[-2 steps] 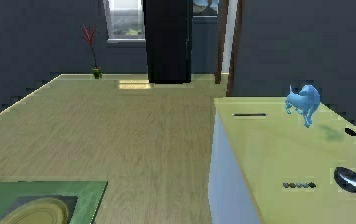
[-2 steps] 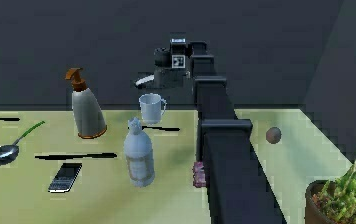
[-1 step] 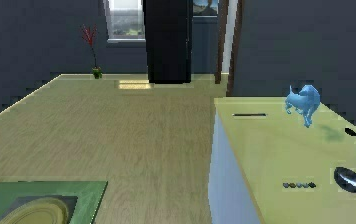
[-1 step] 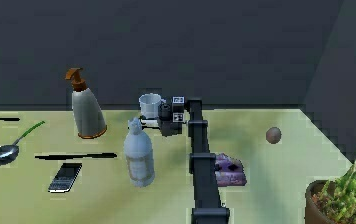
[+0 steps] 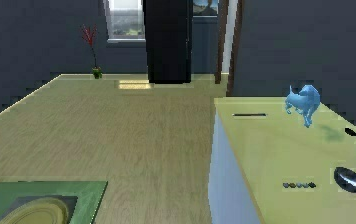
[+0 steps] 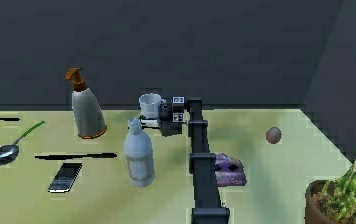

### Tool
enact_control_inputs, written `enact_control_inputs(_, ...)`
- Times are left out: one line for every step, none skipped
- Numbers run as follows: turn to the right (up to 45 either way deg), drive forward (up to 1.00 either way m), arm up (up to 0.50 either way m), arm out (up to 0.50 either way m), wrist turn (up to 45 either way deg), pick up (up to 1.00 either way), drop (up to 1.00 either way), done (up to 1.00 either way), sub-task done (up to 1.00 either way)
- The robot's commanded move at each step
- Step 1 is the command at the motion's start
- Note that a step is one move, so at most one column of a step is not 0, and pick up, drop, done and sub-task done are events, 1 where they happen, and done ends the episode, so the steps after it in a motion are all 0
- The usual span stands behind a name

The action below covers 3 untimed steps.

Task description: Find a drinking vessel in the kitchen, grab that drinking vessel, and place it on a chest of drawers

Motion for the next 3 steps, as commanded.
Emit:
enact_control_inputs(0.0, 0.0, 0.1, 0.0, 0.0, 0.0, 0.0, 0.0, 0.0)
enact_control_inputs(0.0, 0.0, 0.06, 0.0, 0.0, 0.0, 0.0, 0.0, 0.0)
enact_control_inputs(0.0, 0.0, 0.0, 0.0, -45.0, 0.0, 0.0, 0.0, 0.0)
